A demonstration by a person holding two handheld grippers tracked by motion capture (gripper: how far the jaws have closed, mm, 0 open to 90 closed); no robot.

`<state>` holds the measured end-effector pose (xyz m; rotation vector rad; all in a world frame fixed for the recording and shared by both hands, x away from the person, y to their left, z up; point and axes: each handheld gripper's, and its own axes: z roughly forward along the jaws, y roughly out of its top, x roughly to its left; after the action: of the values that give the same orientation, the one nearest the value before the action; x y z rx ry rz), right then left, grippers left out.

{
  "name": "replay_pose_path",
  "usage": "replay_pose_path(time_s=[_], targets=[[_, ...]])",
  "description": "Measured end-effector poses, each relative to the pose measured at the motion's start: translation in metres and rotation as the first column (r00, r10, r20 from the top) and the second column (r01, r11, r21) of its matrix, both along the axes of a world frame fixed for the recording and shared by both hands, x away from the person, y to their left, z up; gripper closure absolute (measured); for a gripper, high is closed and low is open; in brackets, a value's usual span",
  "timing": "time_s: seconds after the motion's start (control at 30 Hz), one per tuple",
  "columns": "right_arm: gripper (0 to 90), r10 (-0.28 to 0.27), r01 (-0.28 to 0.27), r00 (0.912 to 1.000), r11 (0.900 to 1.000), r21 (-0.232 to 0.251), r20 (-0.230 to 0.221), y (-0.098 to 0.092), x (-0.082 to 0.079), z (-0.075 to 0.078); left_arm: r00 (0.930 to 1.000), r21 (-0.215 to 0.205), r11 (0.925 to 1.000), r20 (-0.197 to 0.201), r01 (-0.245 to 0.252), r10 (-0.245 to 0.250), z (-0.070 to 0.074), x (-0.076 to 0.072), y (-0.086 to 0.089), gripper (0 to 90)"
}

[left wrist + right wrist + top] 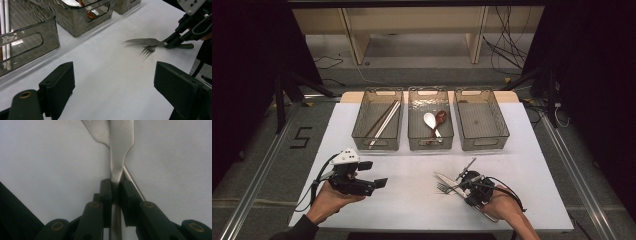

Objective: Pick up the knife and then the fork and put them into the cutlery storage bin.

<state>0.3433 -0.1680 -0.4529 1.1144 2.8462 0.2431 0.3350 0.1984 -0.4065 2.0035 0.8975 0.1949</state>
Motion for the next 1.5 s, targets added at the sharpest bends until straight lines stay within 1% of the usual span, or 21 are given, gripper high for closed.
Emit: replay_pose_path(time_s=[0.07, 0.27, 0.3, 0.5, 0.57, 0.6, 0.73, 0.83, 0.93, 1.03, 1.07, 1.13, 1.2, 1.23, 1.3, 1.47, 1.5], targets=[[81.1, -0.007, 0.007, 0.9999, 1.000, 0.013, 0.011, -0.002, 0.000, 0.002, 1.0000, 0.000, 1.0000, 0.000, -0.001, 0.001, 0.000, 0.000, 0.000, 16.3], [81.1, -0.034, 0.033, 0.9993, 0.997, 0.064, 0.016, -0.012, 0.001, 0.009, 1.0000, -0.002, 1.0000, 0.001, -0.004, 0.004, 0.000, 0.000, 0.001, 16.3], [81.0, -0.037, 0.036, 0.9993, 0.997, 0.075, 0.011, -0.013, 0.001, 0.011, 1.0000, -0.002, 1.0000, 0.003, -0.006, 0.006, 0.000, 0.000, 0.001, 16.3], [81.0, -0.053, 0.049, 0.9982, 0.986, 0.157, 0.027, -0.022, 0.004, 0.022, 0.9997, -0.018, 0.9997, 0.017, -0.019, 0.019, 0.002, 0.000, 0.004, 16.3], [81.1, -0.064, 0.058, 0.9978, 0.979, 0.194, 0.021, -0.025, 0.005, 0.024, 0.9996, -0.025, 0.9995, 0.021, -0.021, 0.021, 0.003, 0.000, 0.005, 16.2], [81.1, -0.075, 0.068, 0.9969, 0.975, 0.212, 0.025, -0.027, 0.005, 0.026, 0.9995, -0.026, 0.9994, 0.022, -0.021, 0.021, 0.003, 0.000, 0.005, 16.2], [81.1, -0.094, 0.085, 0.9953, 0.958, 0.272, 0.021, -0.034, 0.008, 0.032, 0.9990, -0.039, 0.9987, 0.029, -0.032, 0.033, 0.004, -0.001, 0.009, 16.2], [81.0, -0.119, 0.103, 0.9923, 0.944, 0.312, 0.033, -0.042, 0.013, 0.038, 0.9984, -0.050, 0.9979, 0.037, -0.041, 0.043, 0.005, -0.002, 0.012, 16.2], [81.0, -0.153, 0.126, 0.9869, 0.928, 0.350, 0.052, -0.051, 0.019, 0.045, 0.9971, -0.062, 0.9968, 0.053, -0.052, 0.055, 0.006, -0.003, 0.016, 16.0], [81.0, -0.195, 0.155, 0.9786, 0.911, 0.382, 0.067, -0.061, 0.027, 0.052, 0.9962, -0.076, 0.9952, 0.056, -0.062, 0.067, 0.006, -0.004, 0.021, 16.0], [81.0, -0.203, 0.160, 0.9765, 0.906, 0.391, 0.072, -0.063, 0.029, 0.054, 0.9956, -0.082, 0.9941, 0.056, -0.070, 0.075, 0.006, -0.004, 0.022, 15.9], [81.1, -0.214, 0.165, 0.9734, 0.903, 0.397, 0.082, -0.066, 0.034, 0.059, 0.9952, -0.082, 0.9938, 0.057, -0.075, 0.080, 0.005, -0.004, 0.024, 15.9], [81.1, -0.228, 0.174, 0.9697, 0.896, 0.409, 0.087, -0.068, 0.038, 0.063, 0.9949, -0.083, 0.9934, 0.057, -0.079, 0.084, 0.005, -0.004, 0.025, 15.9], [81.0, -0.236, 0.178, 0.9672, 0.895, 0.409, 0.095, -0.069, 0.041, 0.065, 0.9949, -0.082, 0.9936, 0.058, -0.078, 0.083, 0.005, -0.005, 0.025, 15.8], [81.0, -0.249, 0.186, 0.9635, 0.890, 0.417, 0.100, -0.071, 0.046, 0.069, 0.9950, -0.082, 0.9935, 0.056, -0.078, 0.083, 0.004, -0.005, 0.025, 15.7], [81.0, -0.289, 0.211, 0.9500, 0.873, 0.439, 0.118, -0.075, 0.061, 0.079, 0.9949, -0.086, 0.9933, 0.058, -0.077, 0.082, 0.004, -0.005, 0.025, 15.7], [81.0, -0.295, 0.214, 0.9477, 0.871, 0.442, 0.123, -0.076, 0.064, 0.081, 0.9949, -0.087, 0.9932, 0.058, -0.077, 0.082, 0.005, -0.005, 0.025, 15.7]])
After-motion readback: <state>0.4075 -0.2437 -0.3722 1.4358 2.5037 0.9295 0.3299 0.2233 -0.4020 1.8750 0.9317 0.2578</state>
